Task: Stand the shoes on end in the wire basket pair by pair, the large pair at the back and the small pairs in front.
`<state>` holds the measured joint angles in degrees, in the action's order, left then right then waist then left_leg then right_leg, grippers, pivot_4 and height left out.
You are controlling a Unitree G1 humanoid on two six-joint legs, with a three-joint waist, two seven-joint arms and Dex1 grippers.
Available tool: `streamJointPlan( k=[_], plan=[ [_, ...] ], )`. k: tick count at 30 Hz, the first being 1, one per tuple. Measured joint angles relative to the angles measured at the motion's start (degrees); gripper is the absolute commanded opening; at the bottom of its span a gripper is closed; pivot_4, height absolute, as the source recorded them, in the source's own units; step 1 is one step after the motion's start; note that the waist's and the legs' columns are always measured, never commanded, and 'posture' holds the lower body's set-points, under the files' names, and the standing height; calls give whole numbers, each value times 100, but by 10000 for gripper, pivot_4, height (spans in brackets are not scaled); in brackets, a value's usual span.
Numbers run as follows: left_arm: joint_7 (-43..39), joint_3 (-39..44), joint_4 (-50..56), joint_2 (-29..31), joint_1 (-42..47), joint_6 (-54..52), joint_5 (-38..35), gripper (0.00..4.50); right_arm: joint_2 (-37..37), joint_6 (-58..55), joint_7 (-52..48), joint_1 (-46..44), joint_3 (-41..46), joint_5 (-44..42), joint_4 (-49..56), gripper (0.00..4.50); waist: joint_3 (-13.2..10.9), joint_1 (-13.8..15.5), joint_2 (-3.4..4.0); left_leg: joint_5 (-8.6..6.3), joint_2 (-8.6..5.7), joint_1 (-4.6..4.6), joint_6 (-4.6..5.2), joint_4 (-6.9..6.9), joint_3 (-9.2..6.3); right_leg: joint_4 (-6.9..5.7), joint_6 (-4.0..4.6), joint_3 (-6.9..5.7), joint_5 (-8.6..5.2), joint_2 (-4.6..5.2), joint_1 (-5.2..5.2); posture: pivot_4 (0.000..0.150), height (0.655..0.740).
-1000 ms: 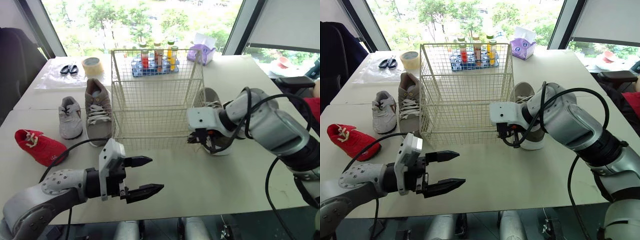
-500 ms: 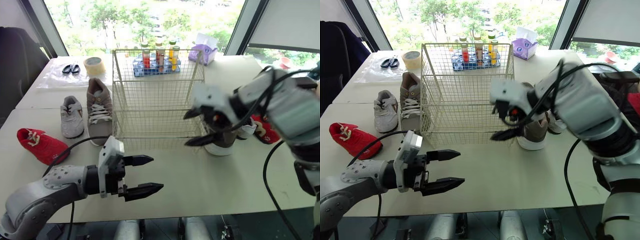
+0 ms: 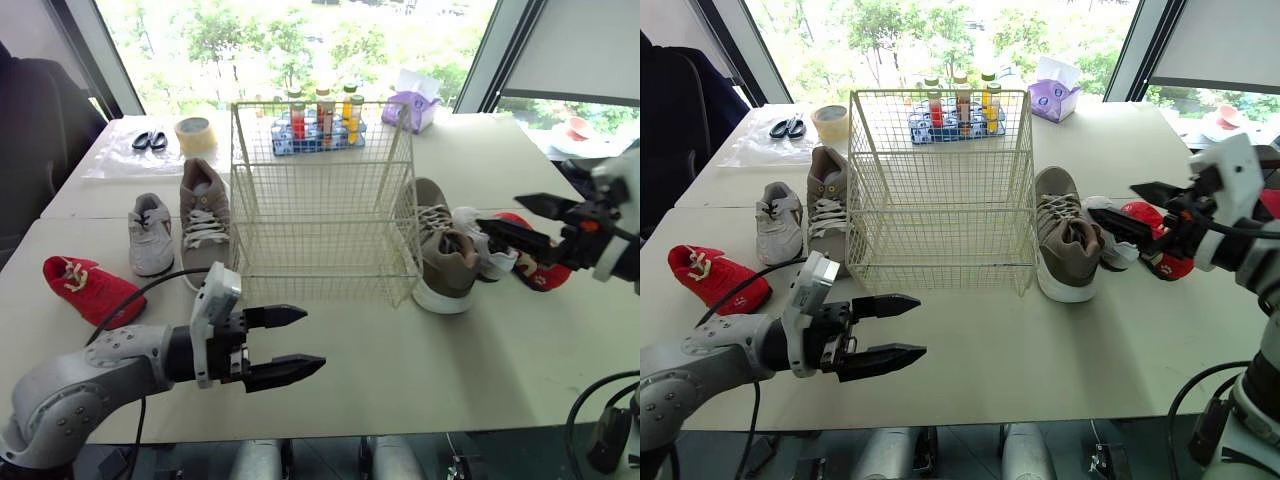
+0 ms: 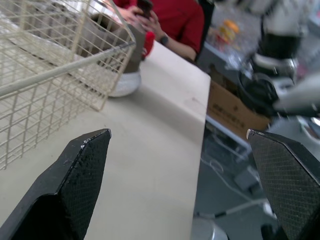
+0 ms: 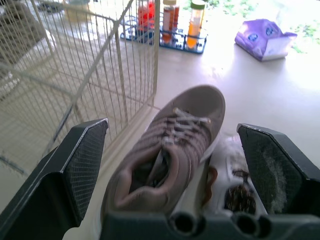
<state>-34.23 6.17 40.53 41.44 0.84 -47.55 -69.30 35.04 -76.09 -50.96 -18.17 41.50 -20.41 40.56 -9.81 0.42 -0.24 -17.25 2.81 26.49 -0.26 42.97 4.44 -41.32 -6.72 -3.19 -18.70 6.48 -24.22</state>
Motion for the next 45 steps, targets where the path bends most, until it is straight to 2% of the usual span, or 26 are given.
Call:
streamJointPlan(
  k=[5,9,21,27,33,35,39,45],
  plan=[
    [312,-91,150,-173,-248,61,12,45000,-930,-186,579,408,183,-356,722,44702,-4,-7,23,8,1,-2,5,1,-5,-5,42,8,0,0,-7,1500,6675],
    [344,-122,324,-167,-547,146,315,45000,-1474,179,1230,813,-271,-334,843,44702,-1,1,22,9,-3,2,9,2,-4,-4,46,12,-1,4,-14,1500,6675],
    [402,-117,392,-198,-800,208,551,45000,-1837,2570,2681,1409,-2203,638,-931,44702,1,-16,19,7,-2,6,13,3,-2,-3,51,13,-3,3,-21,1500,6675],
    [297,-82,330,-191,-798,304,687,45000,-2191,4008,3198,1345,-2681,953,-1855,28251,14,-121,1,8,3,-12,11,11,-4,-1,56,12,1,1,-23,1500,6675],
    [-10,-89,204,-159,-847,430,957,45000,-2104,4759,3549,1464,-2879,1172,-2068,18687,41,-111,-16,8,11,-9,11,15,-6,0,60,12,2,5,-26,1500,6675],
    [-173,-90,145,-148,-933,477,1061,45000,-2123,4905,3679,1564,-2913,1200,-1923,13800,61,-110,-22,7,14,-9,11,14,-7,2,61,12,1,6,-27,1500,6675],
    [-591,-90,-26,-72,-1085,627,1247,45000,-2277,5008,3993,1725,-2992,1270,-1765,13800,83,-102,-52,2,16,-6,3,12,-11,5,70,9,-3,17,-31,1500,6675],
    [-1195,-98,-298,-31,-1208,875,1534,45000,-2433,5053,4386,1709,-2988,1277,-1525,13800,73,-107,-35,-10,13,11,3,11,-5,17,71,11,-3,34,-43,1500,6675]
  ],
)
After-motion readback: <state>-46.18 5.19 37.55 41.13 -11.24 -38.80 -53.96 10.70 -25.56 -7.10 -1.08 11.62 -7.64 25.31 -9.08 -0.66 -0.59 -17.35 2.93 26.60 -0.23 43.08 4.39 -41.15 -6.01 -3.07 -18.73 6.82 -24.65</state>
